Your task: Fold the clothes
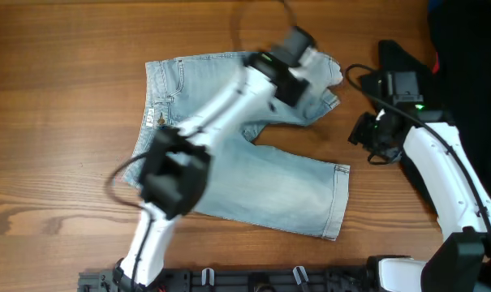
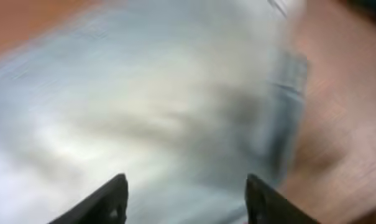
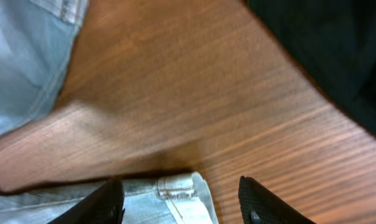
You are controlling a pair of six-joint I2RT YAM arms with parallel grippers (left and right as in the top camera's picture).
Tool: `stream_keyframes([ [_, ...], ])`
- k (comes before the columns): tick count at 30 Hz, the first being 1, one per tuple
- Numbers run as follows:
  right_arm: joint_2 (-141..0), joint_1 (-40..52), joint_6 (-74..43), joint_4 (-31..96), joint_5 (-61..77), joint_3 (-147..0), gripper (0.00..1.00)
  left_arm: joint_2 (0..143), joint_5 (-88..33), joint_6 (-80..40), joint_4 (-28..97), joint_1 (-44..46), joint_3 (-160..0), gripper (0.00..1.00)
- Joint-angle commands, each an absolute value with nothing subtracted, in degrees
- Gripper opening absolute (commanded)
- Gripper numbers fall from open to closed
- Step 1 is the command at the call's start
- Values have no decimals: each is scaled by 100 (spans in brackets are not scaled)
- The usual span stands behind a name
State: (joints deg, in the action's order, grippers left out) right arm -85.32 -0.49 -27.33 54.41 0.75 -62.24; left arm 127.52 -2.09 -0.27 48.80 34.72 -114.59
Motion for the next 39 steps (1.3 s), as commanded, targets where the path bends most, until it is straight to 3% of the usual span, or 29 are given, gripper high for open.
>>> stream_keyframes([
  [1,-8300,-248,-1747,5489,1000,-6267,59,11721,-102,-821,5900,2220,-11463,95],
  [4,-8252,-248,-1789,5883,1068,-6265,63,11533,-242,-1426,7669,919,-11461,100],
  [6,-8267,-248,-1809,5839,1249,-6261,74,11570,-480,-1426,8254,139,-11303,100],
  [8,-8313,-248,-1813,5345,1253,-6261,73,11574,-836,-1424,8132,-429,-11054,100],
  [10,-8549,-244,-1817,4451,1328,-6235,64,11587,-1579,-1376,7605,-746,-10726,99],
  [14,-9509,-244,-1820,3393,1577,-6235,60,11611,-1686,-1243,6184,-611,-10062,99],
  [18,-10372,-244,-1820,2679,1798,-6235,55,11863,-1691,-1247,5122,-412,-9596,89],
  [27,-11179,-38,-1968,1715,1813,-6235,54,12538,-1664,-1249,5035,-165,-9544,89],
  [30,-11338,152,-2294,1385,1780,-6235,43,12742,-1533,-1247,4989,-165,-9376,90],
  [33,-11504,187,-2567,1404,1734,-6235,7,12905,-1326,-1247,5074,-167,-9356,91],
  [35,-11487,163,-2565,1719,1194,-6237,4,13006,-1212,-1247,5148,-165,-9338,91],
  [37,-11474,51,-2567,2008,884,-6237,5,13010,-1212,-1245,5131,-165,-9253,79],
  [38,-11452,-49,-2567,2088,854,-6239,4,13010,-1210,-1243,5113,-167,-9218,52],
  [39,-11406,-165,-2569,2132,856,-6246,4,13010,-1188,-1243,5107,-176,-9203,35],
])
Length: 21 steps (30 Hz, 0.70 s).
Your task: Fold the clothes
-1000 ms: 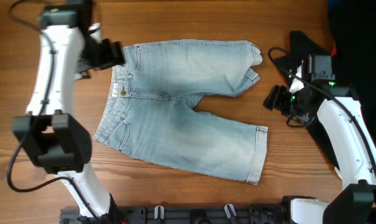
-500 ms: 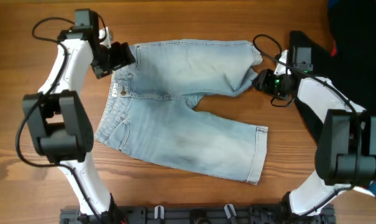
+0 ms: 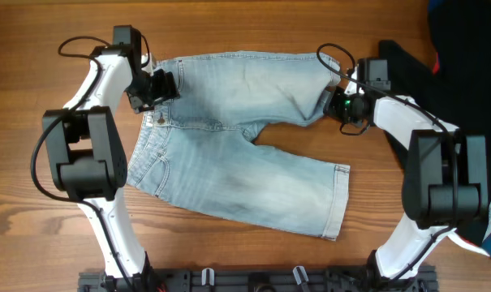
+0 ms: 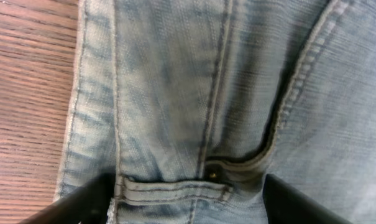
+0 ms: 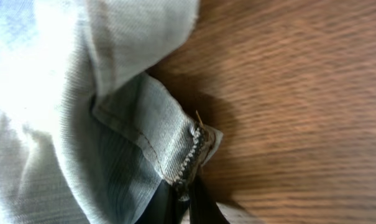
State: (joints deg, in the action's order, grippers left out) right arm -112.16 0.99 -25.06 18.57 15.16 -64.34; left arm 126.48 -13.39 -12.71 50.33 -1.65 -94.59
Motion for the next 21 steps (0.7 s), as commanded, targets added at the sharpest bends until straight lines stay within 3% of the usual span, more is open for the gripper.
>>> stream_keyframes([
  [1,-11354,-244,-2567,2143,856,-6248,4,13010,-1188,-1243,5103,-176,-9203,9],
  [2,-11281,-322,-2556,2141,854,-6248,4,13010,-1190,-1243,5094,-176,-9203,4],
  [7,-11021,-523,-2550,2359,856,-6257,5,13010,-1149,-1223,5078,-279,-9203,4],
  [13,-11024,-523,-3461,3918,513,-6257,5,13010,-1151,-1223,5251,-414,-9203,4],
  [21,-11017,-523,-3269,3430,513,-6281,19,13010,-1149,-1223,5450,-432,-9203,4],
])
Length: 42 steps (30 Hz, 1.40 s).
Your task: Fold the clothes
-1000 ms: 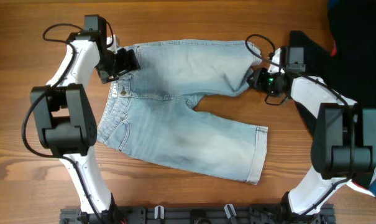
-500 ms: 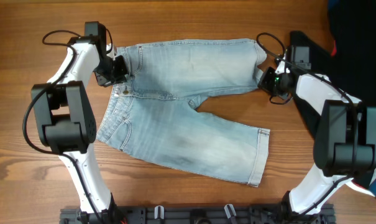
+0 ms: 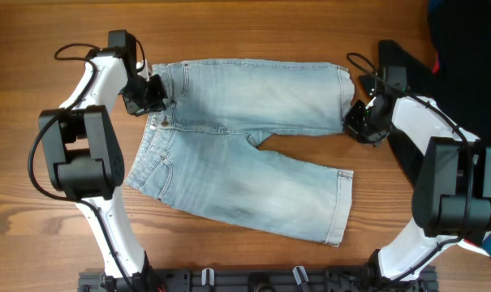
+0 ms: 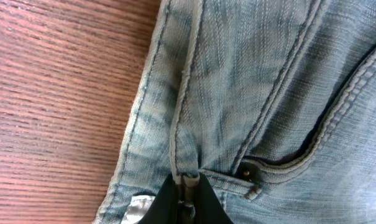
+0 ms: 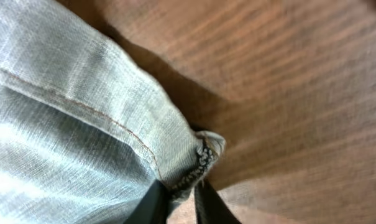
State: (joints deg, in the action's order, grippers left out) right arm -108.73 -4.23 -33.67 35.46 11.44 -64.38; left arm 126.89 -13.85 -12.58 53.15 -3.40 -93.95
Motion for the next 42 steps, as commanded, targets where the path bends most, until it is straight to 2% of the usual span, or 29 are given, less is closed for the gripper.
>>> stream_keyframes([
  [1,-10982,-523,-3116,3409,513,-6324,21,13010,-1151,-1223,5450,-440,-9203,4],
  [5,-10449,-532,-2663,3472,346,-6606,24,12975,-1149,-1111,5454,-486,-9205,4],
  [8,-9675,-532,-2532,3588,102,-6659,27,12707,-1175,-1122,5489,-869,-9207,4],
  [12,-9354,-532,-2497,4318,154,-6659,26,12361,-1192,-943,5592,-1015,-9207,4],
  [13,-9299,-532,-2429,4604,156,-6659,27,12274,-1192,-943,5664,-1015,-9209,18],
  [14,-9247,-532,-2373,4797,152,-6659,27,12204,-1190,-943,5793,-1013,-9216,60],
  [15,-9133,-532,-2281,5043,167,-6659,27,12123,-1188,-943,5990,-1015,-9229,85],
  [16,-8960,-532,-2123,5260,261,-6659,27,11972,-1188,-947,6281,-1026,-9249,89],
  [21,-7994,-513,-2099,6051,672,-6635,27,10704,-1041,-1192,7059,-1028,-9251,91],
  [25,-7185,-43,-2329,6377,694,-6377,27,9865,-1041,-1446,7806,-895,-9177,91],
  [30,-6685,1686,-3262,6875,906,-5782,28,8626,-1085,-2161,7782,-613,-7550,93],
  [31,-6698,2084,-3463,7030,1072,-5688,28,8364,-1094,-2456,7682,-593,-7177,98],
  [33,-6696,3000,-4167,7087,1210,-5402,33,7776,-1107,-2930,7435,-596,-6344,100],
  [35,-6692,3557,-5076,7008,1066,-5210,33,7343,-1157,-3214,7249,-596,-5728,100],
  [38,-6678,3922,-5907,6792,510,-5019,33,7048,-1173,-2703,6978,-582,-5159,99],
  [42,-6678,4110,-6484,5981,1004,-4696,27,7050,-1240,-2794,7008,-585,-5009,100],
])
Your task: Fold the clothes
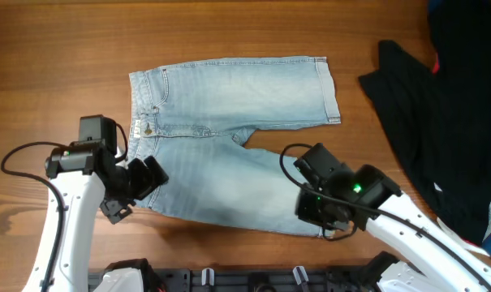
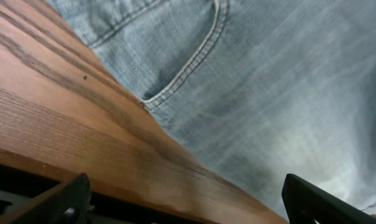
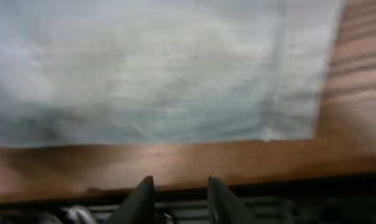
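Light blue denim shorts (image 1: 229, 122) lie flat on the wooden table (image 1: 58, 49), waistband to the left, both legs pointing right. My left gripper (image 1: 148, 180) hovers at the near corner of the waistband, jaws wide open; its wrist view shows the pocket seam of the shorts (image 2: 268, 81) and the left gripper (image 2: 191, 202) holds nothing. My right gripper (image 1: 314, 212) is over the hem of the near leg. In its wrist view the shorts (image 3: 163, 68) fill the top, and the right gripper (image 3: 178, 193) is open a little over the table's front edge.
A black garment (image 1: 440, 122) is heaped at the right side of the table, with a bit of blue cloth at the far right edge. A black rail (image 1: 253, 280) runs along the table's front edge, just below both grippers.
Both grippers have let go of the shorts' far edge and now sit open at the near side: left by the waistband's near corner, right by the near leg's hem. The shorts lie shifted left.
First my left arm reached across the rumpled far leg while the right gripper stood open by its hem. Then the left was shut on the waistband's far corner and the right on the far hem. The far leg was then stretched flat. Now both are open at the near edge.
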You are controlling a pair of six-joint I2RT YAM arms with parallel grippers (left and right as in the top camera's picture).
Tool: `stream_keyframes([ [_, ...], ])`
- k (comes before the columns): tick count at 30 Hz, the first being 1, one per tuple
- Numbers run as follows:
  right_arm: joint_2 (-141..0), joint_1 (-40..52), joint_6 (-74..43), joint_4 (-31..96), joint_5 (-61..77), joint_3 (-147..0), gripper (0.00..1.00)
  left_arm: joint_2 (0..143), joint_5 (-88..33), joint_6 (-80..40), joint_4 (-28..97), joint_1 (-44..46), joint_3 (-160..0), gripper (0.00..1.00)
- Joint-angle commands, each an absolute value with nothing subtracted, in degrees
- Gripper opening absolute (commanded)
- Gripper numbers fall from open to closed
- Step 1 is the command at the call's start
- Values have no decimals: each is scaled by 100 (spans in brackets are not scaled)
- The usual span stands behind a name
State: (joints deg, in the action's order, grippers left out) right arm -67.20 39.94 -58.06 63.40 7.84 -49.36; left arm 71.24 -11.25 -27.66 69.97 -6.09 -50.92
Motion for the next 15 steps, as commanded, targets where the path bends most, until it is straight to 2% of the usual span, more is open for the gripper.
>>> stream_keyframes([
  [1,-6678,4130,-6462,5583,1476,-4477,27,7050,-1262,-3068,7054,-589,-5002,100],
  [3,-6678,4130,-6401,5299,2014,-4088,27,7050,-1577,-3376,7089,-589,-4969,100],
  [4,-6678,4130,-5944,5476,2025,-3959,28,7050,-1662,-3374,7065,-589,-4969,100],
  [7,-6622,4130,-5894,6204,1420,-3962,28,7050,-1647,-3371,6932,-589,-4969,100],
  [10,-6410,4130,-7784,6173,1232,-3962,19,7050,-1649,-3395,6788,-589,-4969,100],
  [11,-6361,4130,-8274,6202,1000,-3962,22,7050,-1649,-3393,6785,-589,-4969,100],
  [14,-6309,4130,-9605,6361,598,-3959,46,7050,-1647,-3393,6785,-589,-4969,100],
  [15,-6309,4130,-9845,6359,530,-3959,47,7050,-1647,-3393,6779,-589,-4969,100],
])
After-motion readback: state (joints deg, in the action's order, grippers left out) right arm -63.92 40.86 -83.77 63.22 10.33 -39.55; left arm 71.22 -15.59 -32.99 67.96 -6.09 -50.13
